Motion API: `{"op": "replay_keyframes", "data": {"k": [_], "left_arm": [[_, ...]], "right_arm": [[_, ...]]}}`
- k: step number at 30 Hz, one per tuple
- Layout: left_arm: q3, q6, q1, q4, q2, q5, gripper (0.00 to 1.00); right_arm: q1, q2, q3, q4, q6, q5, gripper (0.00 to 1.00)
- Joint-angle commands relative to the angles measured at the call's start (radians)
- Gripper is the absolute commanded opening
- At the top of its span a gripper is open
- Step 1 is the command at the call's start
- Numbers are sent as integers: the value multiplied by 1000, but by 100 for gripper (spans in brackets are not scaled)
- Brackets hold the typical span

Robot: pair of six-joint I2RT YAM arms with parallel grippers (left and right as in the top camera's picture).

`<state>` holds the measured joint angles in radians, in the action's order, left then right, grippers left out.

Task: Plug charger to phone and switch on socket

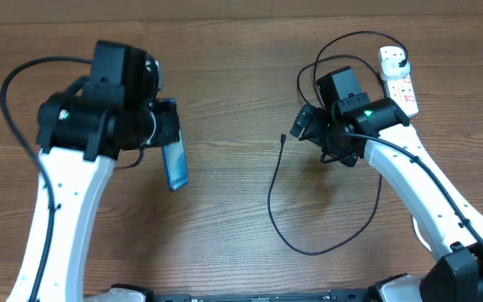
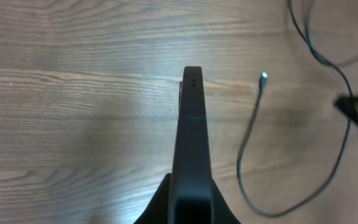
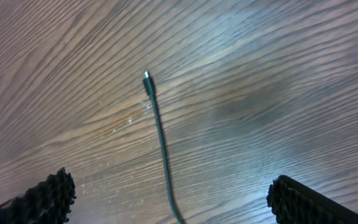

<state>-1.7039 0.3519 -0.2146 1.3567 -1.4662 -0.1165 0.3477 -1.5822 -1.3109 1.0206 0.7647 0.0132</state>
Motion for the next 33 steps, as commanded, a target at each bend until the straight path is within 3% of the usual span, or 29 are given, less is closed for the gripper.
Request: {"op": "replay_keyframes", "data": {"k": [1,7,11,15,25,33], "left_arm": [[0,120,3,-6,-58,6,4],[0,94,3,21,-108,-29,4],[0,-4,3,35,-106,-154,4],[0,-19,5,62,-98,-243,4],[0,-19,5,87,-69,-296,4],[0,-12,5,20,-69,-286,4]], "right_arm": [[-1,2,-30,3,-15,34,100],[-1,1,-30,13,-15,34,100],[-1,1,-27,18,-15,34,100],[-1,1,-22,23,-15,34,100],[-1,1,-18,-2,-15,34,100],[-1,1,-18,-43,-67,14,100]]}}
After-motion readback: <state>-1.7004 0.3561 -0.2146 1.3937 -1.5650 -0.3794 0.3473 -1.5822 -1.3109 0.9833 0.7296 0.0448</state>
